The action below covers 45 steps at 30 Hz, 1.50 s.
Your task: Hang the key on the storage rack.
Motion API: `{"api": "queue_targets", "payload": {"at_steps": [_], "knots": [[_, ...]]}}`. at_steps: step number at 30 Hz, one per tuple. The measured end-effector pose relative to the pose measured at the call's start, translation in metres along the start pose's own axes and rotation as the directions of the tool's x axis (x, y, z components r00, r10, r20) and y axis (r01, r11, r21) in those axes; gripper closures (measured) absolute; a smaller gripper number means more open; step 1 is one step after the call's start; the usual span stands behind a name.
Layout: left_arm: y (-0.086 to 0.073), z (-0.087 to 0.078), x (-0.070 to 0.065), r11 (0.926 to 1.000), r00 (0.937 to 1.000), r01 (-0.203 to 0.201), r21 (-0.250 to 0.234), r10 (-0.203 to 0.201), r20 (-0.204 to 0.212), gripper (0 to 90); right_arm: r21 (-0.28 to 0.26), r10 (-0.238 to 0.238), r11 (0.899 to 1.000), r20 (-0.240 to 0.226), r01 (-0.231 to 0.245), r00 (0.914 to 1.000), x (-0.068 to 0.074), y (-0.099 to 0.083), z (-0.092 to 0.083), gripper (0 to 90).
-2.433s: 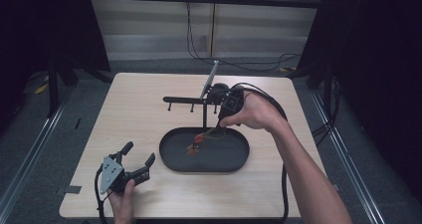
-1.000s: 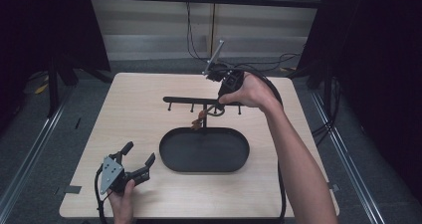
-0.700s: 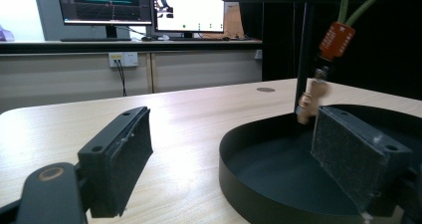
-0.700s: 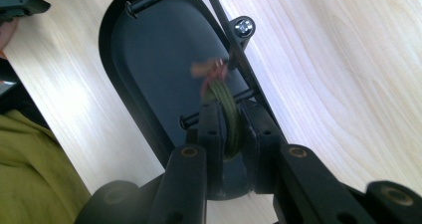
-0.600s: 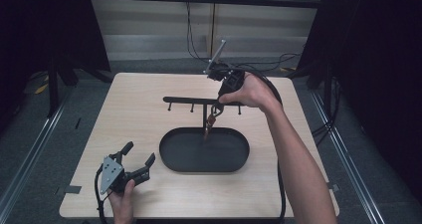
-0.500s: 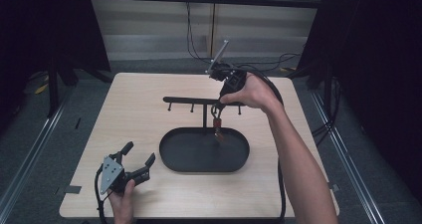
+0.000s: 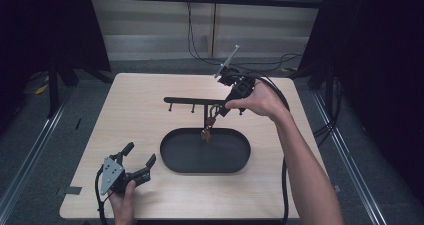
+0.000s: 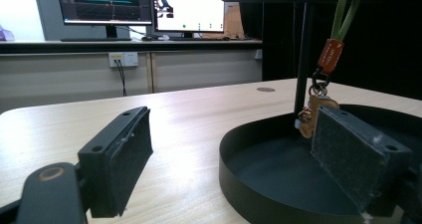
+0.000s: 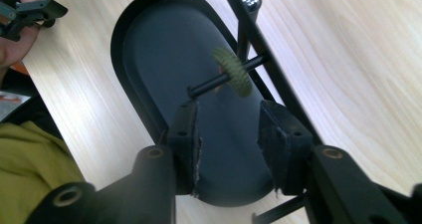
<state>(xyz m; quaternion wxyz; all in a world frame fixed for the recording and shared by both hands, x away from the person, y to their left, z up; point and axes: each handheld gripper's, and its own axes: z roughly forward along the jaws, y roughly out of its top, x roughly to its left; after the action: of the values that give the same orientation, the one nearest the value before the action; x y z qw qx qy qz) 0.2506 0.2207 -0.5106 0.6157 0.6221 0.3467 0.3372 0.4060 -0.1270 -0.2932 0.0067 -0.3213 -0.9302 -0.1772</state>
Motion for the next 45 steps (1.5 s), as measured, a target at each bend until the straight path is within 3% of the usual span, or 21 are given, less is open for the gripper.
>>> {"api": "queue_targets", "payload": {"at_steps": [4,8,10,12,17,18,21,24,25,32,35,36,37,40,41,42,43,45], "knots": [[0.000,0.000,0.000,1.0000,1.0000,0.001,-0.001,-0.001,0.000,15.8,-0.054,-0.019,0.998,0.003,0.020,0.9998,0.007,-0.011,-0.003,60.8],[0.000,0.000,0.000,1.0000,1.0000,0.001,0.000,-0.001,0.000,15.8,-0.133,-0.020,0.991,0.008,0.021,0.9998,0.011,-0.022,-0.004,61.4],[0.000,0.000,0.000,1.0000,1.0000,0.001,-0.001,-0.001,0.000,15.8,-0.148,-0.022,0.989,0.006,0.023,0.9997,0.012,-0.025,-0.004,61.6],[0.000,0.000,0.000,1.0000,1.0000,0.001,-0.001,-0.001,0.000,15.8,-0.193,-0.018,0.981,0.008,0.019,0.9998,0.014,-0.030,-0.004,61.3],[0.000,0.000,0.000,1.0000,1.0000,0.001,0.000,-0.001,0.000,15.8,-0.304,-0.020,0.953,0.002,0.020,0.9998,0.020,-0.046,0.001,61.2],[0.000,0.000,0.000,1.0000,1.0000,0.001,0.000,-0.001,0.000,15.8,-0.344,-0.026,0.938,0.004,0.026,0.9996,0.024,-0.053,0.005,60.1],[0.000,0.000,0.000,1.0000,1.0000,0.000,0.000,0.000,0.000,15.8,-0.366,-0.030,0.930,0.014,0.033,0.9995,0.026,-0.058,0.010,58.9],[0.000,0.000,0.000,1.0000,1.0000,0.002,-0.001,-0.002,0.000,15.8,-0.424,-0.031,0.905,0.022,0.038,0.9993,0.028,-0.067,0.017,58.5],[0.000,0.000,0.000,1.0000,1.0000,0.002,-0.001,-0.002,0.000,15.8,-0.424,-0.031,0.905,0.022,0.038,0.9993,0.028,-0.067,0.017,58.5],[0.000,0.000,0.000,1.0000,1.0000,0.002,-0.002,-0.002,0.000,15.8,-0.506,-0.036,0.861,0.028,0.045,0.9990,0.038,-0.083,0.030,58.1],[0.000,0.000,0.000,1.0000,1.0000,0.000,-0.001,0.000,0.000,15.8,-0.536,0.002,0.844,0.016,0.007,0.9999,0.041,-0.092,0.037,56.3],[0.000,0.000,0.000,1.0000,1.0000,0.000,-0.001,0.000,0.000,15.8,-0.562,0.019,0.827,-0.006,-0.019,0.9998,0.042,-0.098,0.040,55.8],[0.000,0.000,0.000,1.0000,1.0000,0.000,-0.001,0.000,0.000,15.8,-0.573,0.025,0.819,-0.003,-0.022,0.9997,0.043,-0.101,0.042,55.4],[0.000,0.000,0.000,1.0000,1.0000,0.001,-0.002,-0.001,0.000,15.8,-0.582,0.037,0.813,0.021,-0.018,0.9991,0.045,-0.107,0.046,53.0],[0.000,0.000,0.000,1.0000,1.0000,0.001,-0.002,-0.001,0.000,15.8,-0.602,0.052,0.798,0.017,-0.031,0.9985,0.046,-0.114,0.049,51.0],[0.000,0.000,0.000,1.0000,1.0000,0.001,-0.001,-0.001,0.000,15.8,-0.602,0.052,0.798,0.017,-0.031,0.9985,0.046,-0.114,0.049,51.0],[0.000,0.000,0.000,1.0000,1.0000,0.000,-0.002,0.000,0.000,15.7,-0.626,0.068,0.779,0.027,-0.036,0.9973,0.048,-0.123,0.054,47.9],[0.000,0.000,0.000,1.0000,1.0000,0.001,-0.002,-0.001,0.000,15.8,-0.633,0.070,0.773,0.026,-0.037,0.9972,0.048,-0.126,0.056,45.9]]}}
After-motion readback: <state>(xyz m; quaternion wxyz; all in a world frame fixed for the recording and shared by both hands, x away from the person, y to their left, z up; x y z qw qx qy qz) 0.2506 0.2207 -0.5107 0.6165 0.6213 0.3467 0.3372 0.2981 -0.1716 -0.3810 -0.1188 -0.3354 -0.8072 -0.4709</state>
